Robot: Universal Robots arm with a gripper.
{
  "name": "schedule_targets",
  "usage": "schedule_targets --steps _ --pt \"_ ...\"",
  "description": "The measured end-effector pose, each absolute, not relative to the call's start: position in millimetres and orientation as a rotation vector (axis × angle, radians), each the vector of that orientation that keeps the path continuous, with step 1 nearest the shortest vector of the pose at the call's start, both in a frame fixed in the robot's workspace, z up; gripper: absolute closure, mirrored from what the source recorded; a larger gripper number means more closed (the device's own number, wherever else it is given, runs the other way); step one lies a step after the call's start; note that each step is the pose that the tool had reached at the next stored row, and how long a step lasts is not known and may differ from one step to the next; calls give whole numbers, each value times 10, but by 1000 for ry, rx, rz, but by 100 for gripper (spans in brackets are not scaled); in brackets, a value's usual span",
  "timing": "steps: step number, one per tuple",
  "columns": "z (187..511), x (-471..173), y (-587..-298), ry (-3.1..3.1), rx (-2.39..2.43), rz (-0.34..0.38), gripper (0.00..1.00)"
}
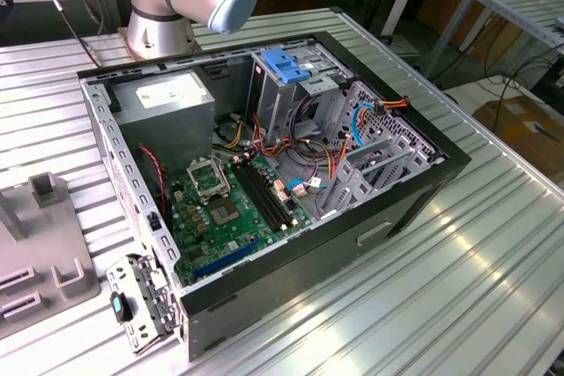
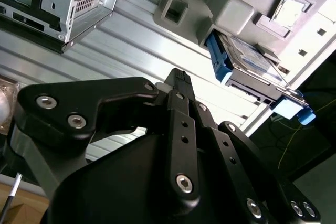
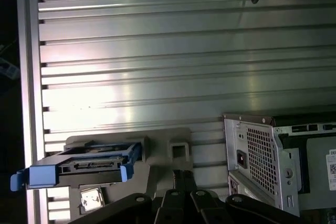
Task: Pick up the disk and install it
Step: 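Reach for the disk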
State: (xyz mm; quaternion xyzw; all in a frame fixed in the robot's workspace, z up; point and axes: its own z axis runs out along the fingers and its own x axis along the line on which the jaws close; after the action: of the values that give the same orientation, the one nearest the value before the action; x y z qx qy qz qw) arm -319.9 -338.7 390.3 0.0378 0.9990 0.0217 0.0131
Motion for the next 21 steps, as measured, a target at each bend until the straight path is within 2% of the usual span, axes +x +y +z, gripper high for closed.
schedule_targets --steps 21 --pt "3903 -3312 -3375 3113 118 68 89"
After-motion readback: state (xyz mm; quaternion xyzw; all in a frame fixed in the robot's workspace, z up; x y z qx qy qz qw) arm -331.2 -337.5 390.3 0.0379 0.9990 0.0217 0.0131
